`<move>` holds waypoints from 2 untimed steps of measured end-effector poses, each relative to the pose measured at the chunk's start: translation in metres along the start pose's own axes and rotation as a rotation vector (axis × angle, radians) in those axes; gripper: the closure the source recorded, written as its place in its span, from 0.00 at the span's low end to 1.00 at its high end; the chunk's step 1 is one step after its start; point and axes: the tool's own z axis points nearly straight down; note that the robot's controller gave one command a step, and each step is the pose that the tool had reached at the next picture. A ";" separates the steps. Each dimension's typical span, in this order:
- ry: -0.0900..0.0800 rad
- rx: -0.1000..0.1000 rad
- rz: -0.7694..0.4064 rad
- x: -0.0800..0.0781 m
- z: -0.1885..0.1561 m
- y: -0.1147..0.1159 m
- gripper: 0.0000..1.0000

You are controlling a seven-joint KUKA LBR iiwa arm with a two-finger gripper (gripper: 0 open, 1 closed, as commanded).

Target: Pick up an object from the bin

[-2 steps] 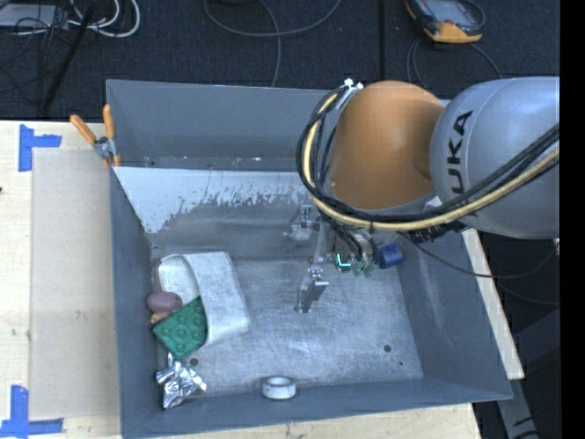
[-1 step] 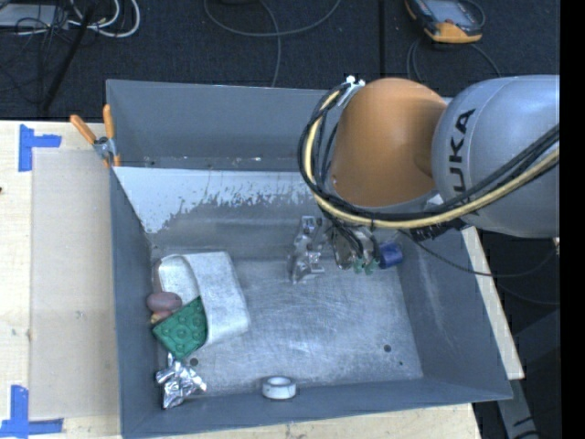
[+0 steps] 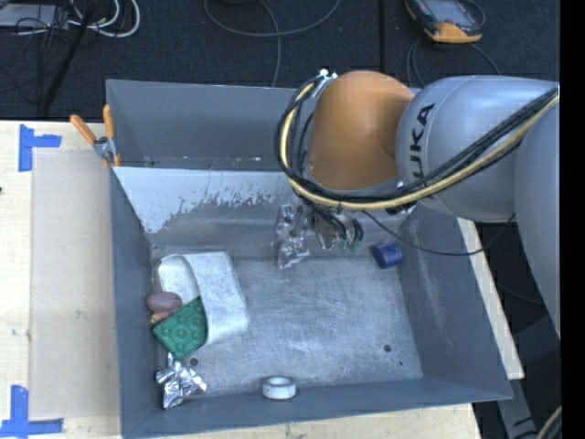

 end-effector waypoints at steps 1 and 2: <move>-0.010 0.002 0.100 0.040 -0.122 -0.042 1.00; 0.002 -0.002 -0.431 0.036 -0.044 -0.045 1.00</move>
Offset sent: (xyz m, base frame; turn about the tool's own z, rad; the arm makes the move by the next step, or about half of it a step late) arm -0.0339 -0.0462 0.1173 0.0988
